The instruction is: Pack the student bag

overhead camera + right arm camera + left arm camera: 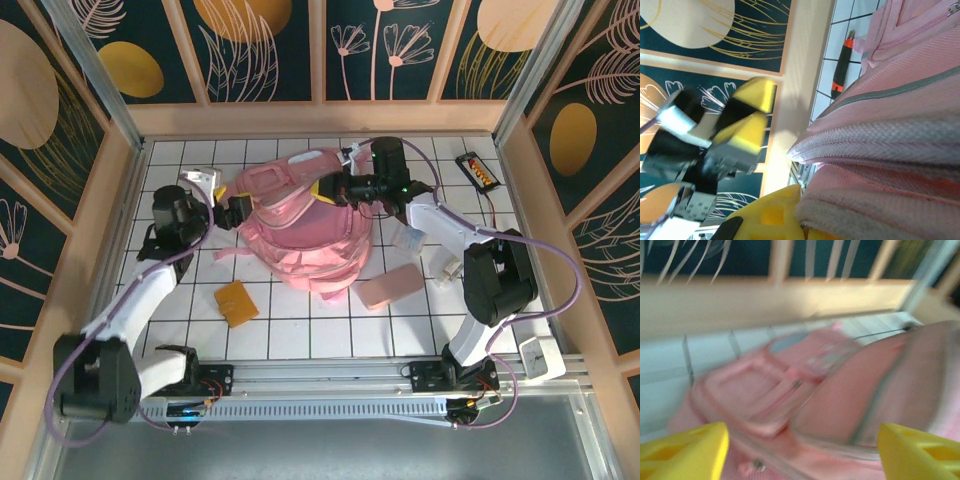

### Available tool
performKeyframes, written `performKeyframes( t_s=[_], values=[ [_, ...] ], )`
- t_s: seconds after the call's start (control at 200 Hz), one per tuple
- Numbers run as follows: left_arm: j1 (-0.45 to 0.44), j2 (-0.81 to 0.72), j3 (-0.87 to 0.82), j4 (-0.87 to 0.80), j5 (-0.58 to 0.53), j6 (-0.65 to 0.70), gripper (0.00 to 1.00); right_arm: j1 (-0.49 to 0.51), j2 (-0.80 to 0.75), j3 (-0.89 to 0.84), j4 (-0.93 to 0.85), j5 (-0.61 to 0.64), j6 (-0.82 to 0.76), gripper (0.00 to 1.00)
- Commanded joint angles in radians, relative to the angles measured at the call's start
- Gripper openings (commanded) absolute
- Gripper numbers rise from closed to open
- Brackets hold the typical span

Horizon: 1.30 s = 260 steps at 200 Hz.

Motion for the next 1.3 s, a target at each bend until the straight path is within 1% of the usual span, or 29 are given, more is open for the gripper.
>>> performKeyframes(
  t_s=[0.0,0.04,0.135,0.28,0.42,0.495,0.525,0.555,0.575,0.611,0.656,0.696,0.751,0.771,0.826,0.921,1.006,1.016,1.036,1.041,1.046,1.056,1.071,1.106,1.141,1.176,1.221,1.271,1.296],
  values=[
    [-0.046,-0.009,-0.038,-0.024,0.216,0.284,0.80,0.018,0.005,0.017,0.153,-0.015,0.070,0.00],
    [-0.085,-0.001,-0.029,-0.043,0.217,0.356,0.80,0.022,0.010,0.023,0.167,-0.015,0.083,0.00],
    [-0.181,0.031,-0.007,-0.055,0.165,0.500,0.83,0.034,0.013,0.035,0.200,-0.011,0.110,0.00],
    [-0.223,0.121,0.052,0.010,0.025,0.504,0.84,0.043,0.010,0.046,0.246,-0.006,0.149,0.00],
    [-0.255,0.212,0.117,-0.007,-0.037,0.584,0.84,0.057,0.006,0.048,0.249,0.003,0.151,0.00],
    [-0.268,0.254,0.142,0.028,-0.138,0.563,0.81,0.064,0.009,0.044,0.244,0.003,0.149,0.00],
    [-0.268,0.268,0.153,0.032,-0.158,0.562,0.76,0.067,0.009,0.042,0.237,0.007,0.146,0.00],
    [-0.268,0.280,0.167,0.029,-0.186,0.565,0.64,0.068,0.004,0.040,0.228,0.013,0.140,0.00],
    [-0.268,0.288,0.176,0.031,-0.211,0.558,0.53,0.068,0.003,0.039,0.218,0.016,0.130,0.00],
    [-0.268,0.301,0.194,0.034,-0.256,0.541,0.31,0.068,-0.003,0.041,0.188,0.030,0.106,0.00],
    [-0.267,0.311,0.213,0.023,-0.286,0.539,0.01,0.068,-0.013,0.047,0.126,0.061,0.062,0.00],
    [-0.268,0.311,0.215,0.031,-0.291,0.544,0.00,0.067,-0.028,0.051,0.064,0.100,0.021,0.02],
    [-0.268,0.298,0.190,0.068,-0.263,0.553,0.00,0.068,-0.051,0.063,-0.040,0.171,-0.070,0.09],
    [-0.268,0.293,0.180,0.084,-0.250,0.554,0.00,0.068,-0.061,0.071,-0.094,0.204,-0.108,0.14],
    [-0.268,0.289,0.166,0.108,-0.231,0.536,0.00,0.068,-0.093,0.095,-0.260,0.348,-0.220,0.29],
    [-0.268,0.306,0.191,0.063,-0.203,0.524,0.00,0.068,-0.181,0.072,-0.483,0.729,-0.351,0.47],
    [-0.268,0.320,0.214,0.032,-0.199,0.508,0.00,0.056,-0.296,-0.029,-0.544,0.998,-0.394,0.60],
    [-0.268,0.321,0.215,0.031,-0.203,0.506,0.00,0.054,-0.316,-0.042,-0.547,1.031,-0.387,0.65],
    [-0.267,0.322,0.217,0.031,-0.204,0.499,0.00,0.046,-0.348,-0.068,-0.560,1.103,-0.361,0.86],
    [-0.266,0.323,0.218,0.031,-0.205,0.497,0.00,0.045,-0.355,-0.075,-0.564,1.120,-0.353,0.89],
    [-0.267,0.323,0.218,0.030,-0.207,0.495,0.00,0.043,-0.362,-0.081,-0.566,1.135,-0.343,0.94],
    [-0.267,0.323,0.218,0.032,-0.210,0.491,0.00,0.037,-0.376,-0.093,-0.581,1.163,-0.322,0.98],
    [-0.267,0.322,0.216,0.035,-0.209,0.486,0.00,0.029,-0.397,-0.111,-0.601,1.194,-0.294,0.99],
    [-0.266,0.320,0.214,0.045,-0.212,0.475,0.00,0.004,-0.447,-0.158,-0.641,1.224,-0.232,0.99],
    [-0.267,0.318,0.210,0.057,-0.209,0.464,0.00,-0.029,-0.495,-0.210,-0.670,1.216,-0.154,0.99],
    [-0.267,0.316,0.208,0.067,-0.202,0.451,0.00,-0.080,-0.538,-0.257,-0.702,1.145,-0.068,0.99],
    [-0.267,0.320,0.217,0.071,-0.188,0.437,0.00,-0.119,-0.571,-0.301,-0.748,1.042,0.037,0.99],
    [-0.266,0.329,0.238,0.056,-0.170,0.429,0.00,-0.113,-0.575,-0.329,-0.809,0.954,0.136,0.99],
    [-0.266,0.335,0.249,0.047,-0.166,0.427,0.00,-0.095,-0.571,-0.334,-0.846,0.940,0.193,0.99]
  ],
)
